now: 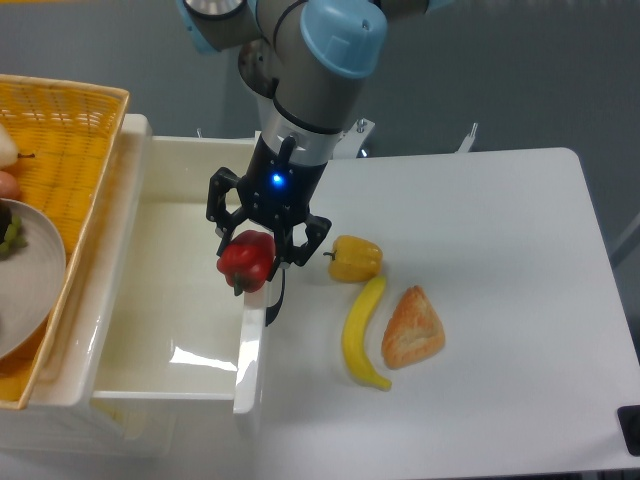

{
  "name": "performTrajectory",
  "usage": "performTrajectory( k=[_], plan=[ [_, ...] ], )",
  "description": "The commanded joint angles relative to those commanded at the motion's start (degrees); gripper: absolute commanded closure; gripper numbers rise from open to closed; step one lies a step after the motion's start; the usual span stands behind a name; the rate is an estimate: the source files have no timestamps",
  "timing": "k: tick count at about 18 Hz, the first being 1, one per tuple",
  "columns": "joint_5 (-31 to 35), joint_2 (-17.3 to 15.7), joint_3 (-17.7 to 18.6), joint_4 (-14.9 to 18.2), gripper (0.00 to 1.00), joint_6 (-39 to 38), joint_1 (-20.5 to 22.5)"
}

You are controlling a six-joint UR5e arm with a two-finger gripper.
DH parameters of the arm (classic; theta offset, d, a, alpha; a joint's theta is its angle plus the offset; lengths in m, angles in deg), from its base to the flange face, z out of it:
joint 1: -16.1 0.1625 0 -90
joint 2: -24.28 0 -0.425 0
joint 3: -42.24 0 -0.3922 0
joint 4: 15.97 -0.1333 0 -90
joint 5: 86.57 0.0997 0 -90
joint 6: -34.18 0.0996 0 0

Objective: Place the red pepper in the upper white drawer
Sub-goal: 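Carry the held red pepper over the open white drawer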

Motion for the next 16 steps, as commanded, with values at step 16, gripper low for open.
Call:
performTrajectory(
  k=[16],
  plan=[
    [-0.09, -1.5, 0.27, 0.18, 0.59, -1.76, -0.26]
  ],
)
